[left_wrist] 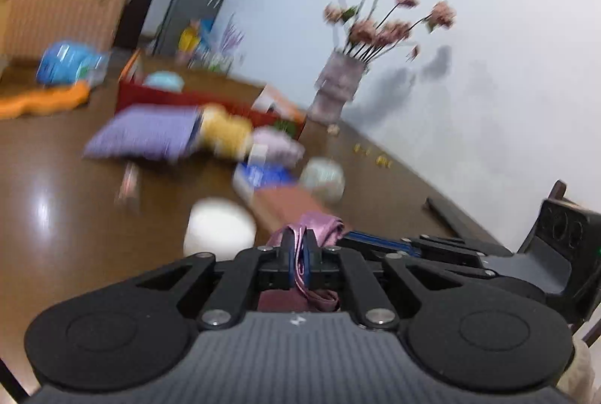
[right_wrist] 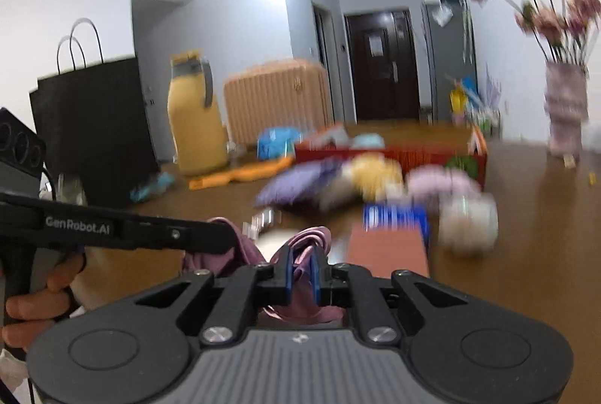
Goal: Organize soft objects
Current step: 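Close both grippers on the pink satin bow scrunchie, then carry the pink bow into the box and lower it beside the plush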
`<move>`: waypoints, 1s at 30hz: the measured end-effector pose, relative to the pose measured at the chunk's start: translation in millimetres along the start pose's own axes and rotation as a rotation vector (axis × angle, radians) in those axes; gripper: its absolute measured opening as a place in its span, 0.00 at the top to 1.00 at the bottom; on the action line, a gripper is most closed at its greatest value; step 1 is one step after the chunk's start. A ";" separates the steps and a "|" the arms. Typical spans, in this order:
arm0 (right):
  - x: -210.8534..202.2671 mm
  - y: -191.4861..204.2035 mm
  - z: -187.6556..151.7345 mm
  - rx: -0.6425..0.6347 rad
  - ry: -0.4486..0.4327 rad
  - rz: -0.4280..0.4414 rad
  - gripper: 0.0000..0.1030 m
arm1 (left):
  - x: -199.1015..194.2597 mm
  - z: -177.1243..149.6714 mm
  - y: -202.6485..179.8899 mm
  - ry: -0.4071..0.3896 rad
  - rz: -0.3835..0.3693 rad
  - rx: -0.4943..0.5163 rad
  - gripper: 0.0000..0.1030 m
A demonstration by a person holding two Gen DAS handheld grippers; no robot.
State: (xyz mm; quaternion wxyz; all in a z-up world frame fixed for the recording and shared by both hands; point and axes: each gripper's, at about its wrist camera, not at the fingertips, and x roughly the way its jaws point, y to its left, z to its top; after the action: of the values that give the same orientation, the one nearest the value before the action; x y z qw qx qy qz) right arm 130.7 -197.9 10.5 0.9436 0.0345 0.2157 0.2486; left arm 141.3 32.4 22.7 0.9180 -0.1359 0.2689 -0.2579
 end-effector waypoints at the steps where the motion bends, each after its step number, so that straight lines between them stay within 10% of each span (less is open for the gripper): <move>1: -0.7 -0.4 -9.5 0.015 0.025 -0.019 0.91 | 1.0 -8.4 1.5 0.012 0.030 -0.009 0.94; 4: -10.3 -0.7 -26.4 0.058 0.031 -0.051 0.86 | 3.1 -27.1 5.8 0.047 0.085 -0.037 0.90; 8: -28.9 -2.8 -22.6 0.078 -0.026 -0.052 0.80 | -16.6 -30.6 10.9 -0.014 0.014 -0.108 0.32; 9: -32.2 -4.2 -20.2 0.087 -0.048 -0.050 0.73 | -21.6 -31.6 8.5 -0.044 -0.003 -0.094 0.31; 15: -3.7 -16.6 -18.6 0.152 -0.011 -0.055 0.65 | 1.0 -37.4 3.1 0.011 0.011 -0.043 0.35; 19: 14.4 -25.6 -27.6 0.229 0.022 -0.004 0.73 | 12.6 -40.3 15.8 0.057 0.002 -0.052 0.78; 30: 11.8 -31.1 22.9 0.153 -0.068 0.076 0.85 | 8.6 19.8 29.3 -0.039 -0.135 -0.043 0.87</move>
State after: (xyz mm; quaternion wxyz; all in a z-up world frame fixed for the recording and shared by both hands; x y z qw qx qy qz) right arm 163.8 -218.4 21.3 0.9349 0.1232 0.2004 0.2656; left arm 170.4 54.3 23.9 0.9003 -0.1785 0.2469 -0.3108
